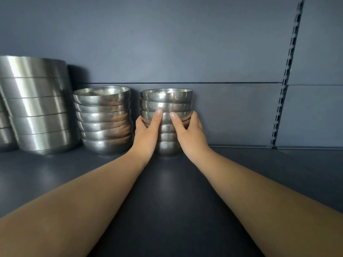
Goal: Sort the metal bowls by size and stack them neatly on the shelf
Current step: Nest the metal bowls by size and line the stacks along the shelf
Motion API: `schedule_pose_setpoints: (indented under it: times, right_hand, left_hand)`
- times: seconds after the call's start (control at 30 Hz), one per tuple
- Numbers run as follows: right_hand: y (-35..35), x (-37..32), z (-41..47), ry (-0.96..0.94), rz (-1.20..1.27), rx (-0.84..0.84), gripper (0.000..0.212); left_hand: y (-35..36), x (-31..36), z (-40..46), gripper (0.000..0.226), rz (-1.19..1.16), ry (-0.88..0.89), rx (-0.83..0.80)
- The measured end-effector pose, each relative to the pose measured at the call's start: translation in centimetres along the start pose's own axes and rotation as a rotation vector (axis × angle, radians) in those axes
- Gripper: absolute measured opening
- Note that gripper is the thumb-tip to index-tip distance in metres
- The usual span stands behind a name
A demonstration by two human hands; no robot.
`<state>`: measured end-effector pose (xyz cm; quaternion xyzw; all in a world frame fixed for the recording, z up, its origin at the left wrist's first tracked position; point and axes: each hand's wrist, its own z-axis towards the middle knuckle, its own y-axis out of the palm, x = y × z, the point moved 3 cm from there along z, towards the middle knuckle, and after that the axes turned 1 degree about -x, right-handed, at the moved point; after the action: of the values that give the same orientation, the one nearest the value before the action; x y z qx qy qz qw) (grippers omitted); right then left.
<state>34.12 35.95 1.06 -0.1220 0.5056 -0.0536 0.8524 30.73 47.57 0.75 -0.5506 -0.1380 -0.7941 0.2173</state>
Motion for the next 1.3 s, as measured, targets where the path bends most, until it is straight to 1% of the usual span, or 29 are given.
schedule_pose_setpoints:
  times: [0.07, 0.13, 0.17, 0.27, 0.37, 0.47, 0.5, 0.57, 0.6, 0.63, 0.7, 0.73, 0.8, 0.87, 1.0, 1.17, 1.3]
  right_hand:
    - [-0.1, 0.3, -0.1, 0.023, -0.021, -0.032, 0.083]
    - [-0.2, 0.7, -0.1, 0.049, -0.050, -0.056, 0.086]
    - [-0.3, 0.8, -0.1, 0.058, -0.072, -0.061, 0.085]
    - [-0.4, 1.2, -0.5, 0.052, -0.111, -0.079, 0.078]
    - [-1.3, 1.0, -1.3, 0.064, -0.148, -0.121, 0.066]
    - [-3.1, 0.5, -2.9, 0.092, -0.229, -0.146, 0.066]
    - [-3.8, 0.4, -3.6, 0.113, -0.265, -0.165, 0.065]
    - [-5.1, 0.6, -4.9, 0.135, -0.362, -0.212, 0.057]
    - [-5.8, 0.7, -5.6, 0.127, -0.415, -0.227, 0.051]
    - [-6.7, 0.7, -6.1, 0.110, -0.466, -0.234, 0.044]
    - [-8.5, 0.6, -7.1, 0.058, -0.589, -0.253, 0.033]
    - [-9.9, 0.5, -7.8, 0.033, -0.661, -0.263, 0.032]
    - [-13.4, 0.1, -9.4, -0.037, -0.827, -0.284, 0.035]
    - [-17.5, 0.1, -10.4, -0.100, -0.941, -0.281, 0.035]
    - [-28.6, 0.3, -13.0, -0.088, -1.048, -0.167, 0.033]
    - [-41.7, 2.4, -16.9, 0.011, -1.070, 0.032, 0.033]
    - [-48.5, 3.9, -19.0, 0.072, -1.074, 0.132, 0.037]
  left_hand:
    - [0.0, 0.0, -0.1, 0.078, 0.016, -0.023, -0.010]
    - [-0.1, 0.3, -0.3, 0.075, 0.024, -0.023, -0.024]
    - [-0.1, 0.3, -0.3, 0.075, 0.030, -0.023, -0.028]
    - [-0.2, 0.1, -0.3, 0.084, 0.060, -0.040, -0.041]
    - [-0.6, -0.2, -1.0, 0.092, 0.092, -0.085, -0.081]
    - [-0.8, 0.1, -2.9, 0.092, 0.143, -0.156, -0.070]
    - [-1.0, 0.1, -3.6, 0.092, 0.193, -0.171, -0.053]
    - [-1.3, 0.2, -5.1, 0.083, 0.378, -0.189, -0.045]
    - [-1.5, 0.3, -6.0, 0.075, 0.485, -0.166, -0.055]
    - [-1.6, 0.7, -7.0, 0.066, 0.592, -0.105, -0.076]
    - [-1.3, 2.1, -8.8, 0.047, 0.775, 0.090, -0.110]
    - [-0.7, 3.2, -9.9, 0.041, 0.835, 0.179, -0.104]
    - [1.5, 5.4, -11.9, 0.036, 0.900, 0.289, -0.098]
    - [4.7, 7.1, -13.8, 0.035, 0.996, 0.384, -0.148]
    - [12.7, 9.6, -17.6, 0.042, 1.243, 0.532, -0.343]
    - [22.6, 11.8, -22.2, 0.042, 1.332, 0.702, -0.473]
    - [29.0, 12.2, -24.2, 0.043, 1.364, 0.804, -0.524]
